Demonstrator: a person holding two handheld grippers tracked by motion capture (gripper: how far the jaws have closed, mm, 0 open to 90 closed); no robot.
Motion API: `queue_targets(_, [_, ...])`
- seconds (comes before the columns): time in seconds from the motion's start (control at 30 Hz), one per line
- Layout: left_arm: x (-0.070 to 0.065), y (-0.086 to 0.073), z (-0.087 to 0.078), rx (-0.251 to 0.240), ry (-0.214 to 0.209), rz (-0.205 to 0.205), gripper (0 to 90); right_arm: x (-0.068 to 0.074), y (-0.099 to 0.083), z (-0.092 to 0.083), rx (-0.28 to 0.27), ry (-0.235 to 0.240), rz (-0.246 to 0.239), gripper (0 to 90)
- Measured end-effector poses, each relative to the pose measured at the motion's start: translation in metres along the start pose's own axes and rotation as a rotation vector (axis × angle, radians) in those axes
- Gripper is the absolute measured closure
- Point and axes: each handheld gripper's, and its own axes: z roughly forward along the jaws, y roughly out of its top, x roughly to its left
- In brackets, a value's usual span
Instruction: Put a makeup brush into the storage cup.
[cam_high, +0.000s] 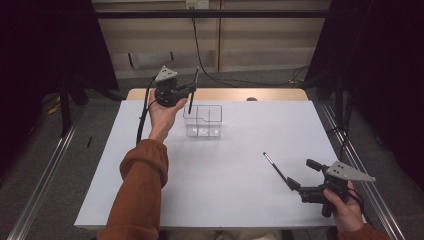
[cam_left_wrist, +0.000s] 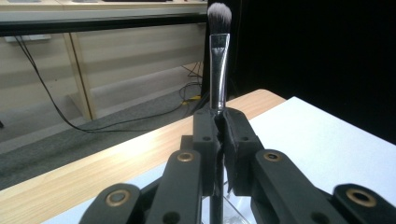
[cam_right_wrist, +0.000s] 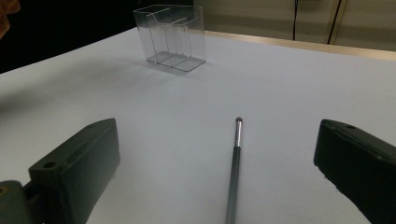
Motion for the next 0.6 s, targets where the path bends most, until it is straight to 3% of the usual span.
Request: queue_targets(0.6, [0.005, -0.016, 0.006, 0.029, -0.005, 0.0, 84.3, 0.0, 0.0, -0.001, 0.002, -0.001, -0.001, 0.0])
